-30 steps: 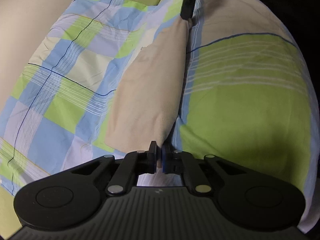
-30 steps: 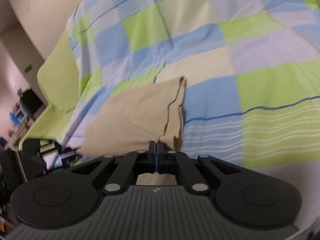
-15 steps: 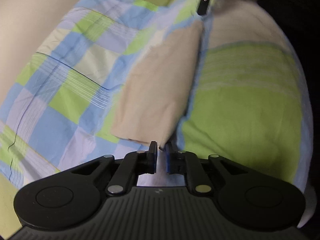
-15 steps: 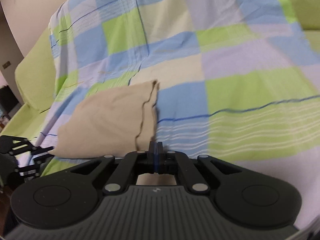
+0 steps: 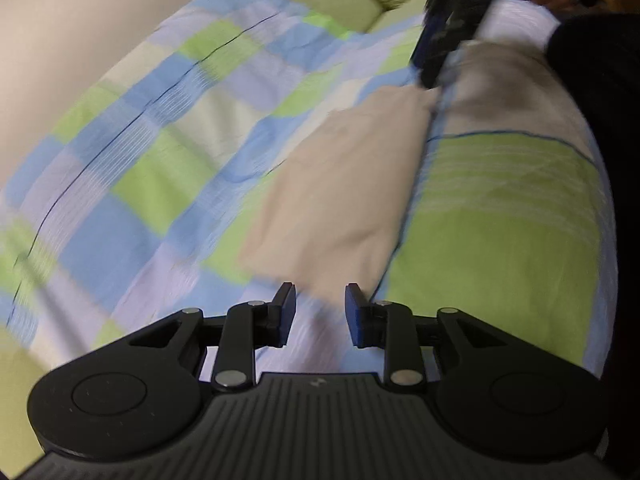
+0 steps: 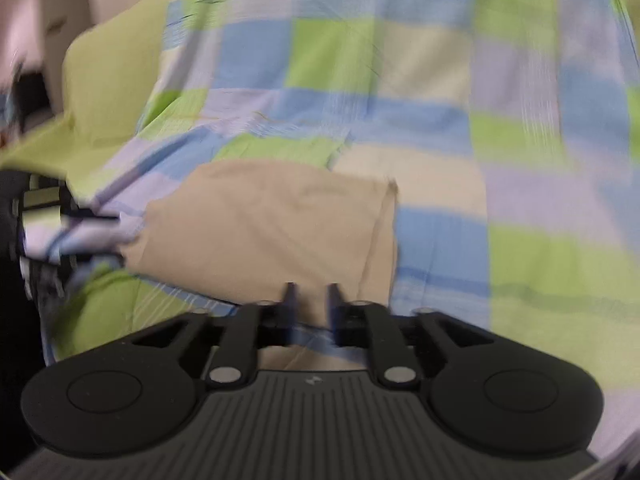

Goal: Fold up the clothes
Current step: 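Fold the cloth end over and open both grippers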

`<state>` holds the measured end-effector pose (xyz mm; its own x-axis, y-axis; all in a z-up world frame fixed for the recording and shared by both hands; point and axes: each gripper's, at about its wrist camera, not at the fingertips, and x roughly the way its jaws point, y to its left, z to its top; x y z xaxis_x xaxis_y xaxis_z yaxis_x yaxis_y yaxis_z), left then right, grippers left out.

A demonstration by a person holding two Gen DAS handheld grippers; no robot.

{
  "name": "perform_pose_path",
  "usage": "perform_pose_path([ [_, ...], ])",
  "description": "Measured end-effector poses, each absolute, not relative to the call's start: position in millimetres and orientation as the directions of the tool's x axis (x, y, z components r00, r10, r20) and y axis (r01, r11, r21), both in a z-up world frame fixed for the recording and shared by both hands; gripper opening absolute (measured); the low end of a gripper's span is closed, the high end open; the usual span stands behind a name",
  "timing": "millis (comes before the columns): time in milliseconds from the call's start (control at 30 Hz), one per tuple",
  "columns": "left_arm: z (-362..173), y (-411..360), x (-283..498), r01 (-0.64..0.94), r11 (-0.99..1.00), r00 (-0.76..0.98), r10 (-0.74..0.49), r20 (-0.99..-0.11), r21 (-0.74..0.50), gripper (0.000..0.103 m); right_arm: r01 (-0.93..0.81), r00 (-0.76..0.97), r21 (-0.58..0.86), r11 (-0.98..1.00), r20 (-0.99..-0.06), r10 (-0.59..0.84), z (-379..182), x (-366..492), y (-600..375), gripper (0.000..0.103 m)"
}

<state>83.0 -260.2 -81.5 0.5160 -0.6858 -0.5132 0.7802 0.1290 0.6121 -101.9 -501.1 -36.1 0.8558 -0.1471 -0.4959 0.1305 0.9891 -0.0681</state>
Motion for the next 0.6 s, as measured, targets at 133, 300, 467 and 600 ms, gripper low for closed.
perform_pose_path([
  [133,-75,-235,88,0.795,0.239,0.550,-0.672,-0.496,0.557,0.037,-0.109,0.861,-0.446,0.888,-0.489,-0.140,-46,-75,-416,0.045],
  [300,-66,-208,84,0.787,0.300,0.576,-0.672,-0.466,0.539,0.042,-0.202,0.834,-0.713,0.672,-0.484,-0.263,-76,-34,-360,0.044],
  [467,-62,-185,87,0.780,0.360,0.600,-0.661,-0.451,0.512,0.048,-0.153,0.841,-0.803,0.575,-0.412,-0.351,-93,0,-339,0.039],
  [600,-64,-174,91,0.776,0.381,0.611,-0.653,-0.448,0.502,0.048,-0.145,0.830,-0.794,0.591,-0.422,-0.364,-96,21,-335,0.013],
])
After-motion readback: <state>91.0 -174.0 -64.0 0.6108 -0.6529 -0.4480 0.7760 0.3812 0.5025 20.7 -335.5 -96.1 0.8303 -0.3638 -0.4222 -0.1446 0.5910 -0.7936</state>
